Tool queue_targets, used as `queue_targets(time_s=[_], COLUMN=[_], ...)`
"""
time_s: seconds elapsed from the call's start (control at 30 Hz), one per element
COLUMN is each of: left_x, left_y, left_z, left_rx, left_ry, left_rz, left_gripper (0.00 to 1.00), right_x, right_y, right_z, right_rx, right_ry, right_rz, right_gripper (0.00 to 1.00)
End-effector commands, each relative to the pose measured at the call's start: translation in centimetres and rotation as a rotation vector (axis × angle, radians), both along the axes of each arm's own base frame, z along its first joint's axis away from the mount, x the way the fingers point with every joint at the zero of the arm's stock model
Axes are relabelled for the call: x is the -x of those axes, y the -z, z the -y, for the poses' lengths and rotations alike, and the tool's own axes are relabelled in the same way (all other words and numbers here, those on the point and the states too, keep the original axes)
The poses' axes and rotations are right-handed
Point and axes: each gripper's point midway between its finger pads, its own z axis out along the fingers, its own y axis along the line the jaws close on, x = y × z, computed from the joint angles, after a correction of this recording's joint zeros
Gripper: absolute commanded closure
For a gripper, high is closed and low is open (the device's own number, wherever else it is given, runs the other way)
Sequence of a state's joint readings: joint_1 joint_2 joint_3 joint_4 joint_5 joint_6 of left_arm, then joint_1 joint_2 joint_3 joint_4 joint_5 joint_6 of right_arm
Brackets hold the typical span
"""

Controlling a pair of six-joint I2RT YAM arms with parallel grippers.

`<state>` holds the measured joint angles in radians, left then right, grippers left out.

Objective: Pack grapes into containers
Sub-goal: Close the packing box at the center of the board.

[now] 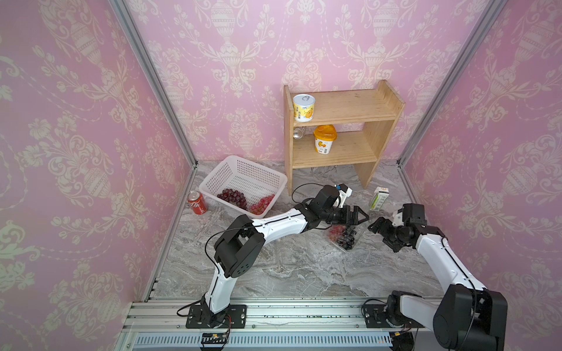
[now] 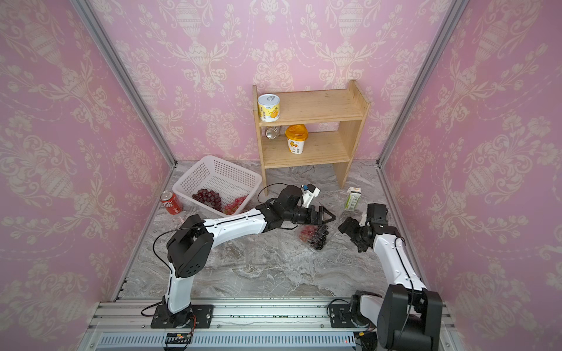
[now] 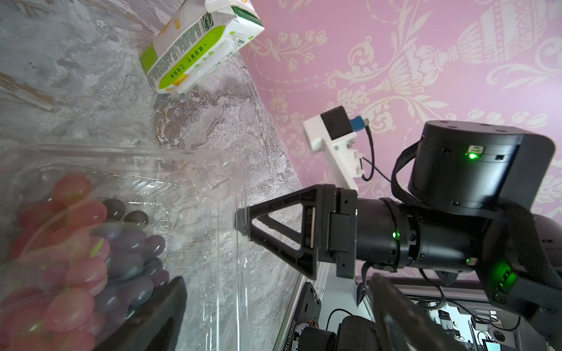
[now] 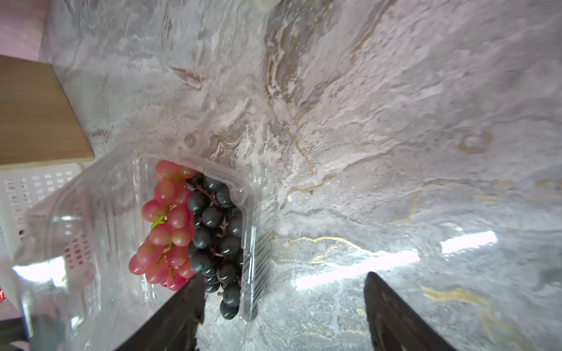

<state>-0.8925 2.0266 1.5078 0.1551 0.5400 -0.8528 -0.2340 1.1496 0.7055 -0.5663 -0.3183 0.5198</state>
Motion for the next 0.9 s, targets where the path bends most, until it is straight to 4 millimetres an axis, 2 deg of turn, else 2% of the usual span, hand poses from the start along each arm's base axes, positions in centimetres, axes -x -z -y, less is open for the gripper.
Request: queue_targets(time_s=[0.0,0.27,0.37,0.5,0.63,0.87], left_x=[-0.4,-0.2,-0.1,-0.1,0.1,0.0], left_y=[2.6,5.9,6.6,6.9,7.1,7.0], left_z=[0.0,-0.4,-0.5,-0.6,-0.8,-0.5], left_rx=[-0.019,-0.040,-0.046,-0.046,-0.053,-0.053], left_ry=[-0.033,-0.050,-0.052,-0.054,-0.051,-0.044], left_rz=[-0.029,-0.068,-0.074,-0.077,-0.075,-0.068], left_gripper=[0.06,0.06,0.06,0.06,0.06,0.06], right_x=[1.2,-0.2,-1.0,-2.0,-2.9,-3.9], right_y=[0.5,0.4,0.5,1.3,1.1,1.4], right_z=[1.0,1.2,0.5,0.1,-0.3,-0.7], right_rx=[0.004,-0.045,-0.094,-0.137,-0.168,-0.227], right_ry=[0.034,0.068,0.055,0.045,0.027,0.056], right_rz=[-0.030,0.034,0.065,0.090,0.139,0.184], right_gripper=[0.16,0.19,0.21,0.29,0.39,0.46])
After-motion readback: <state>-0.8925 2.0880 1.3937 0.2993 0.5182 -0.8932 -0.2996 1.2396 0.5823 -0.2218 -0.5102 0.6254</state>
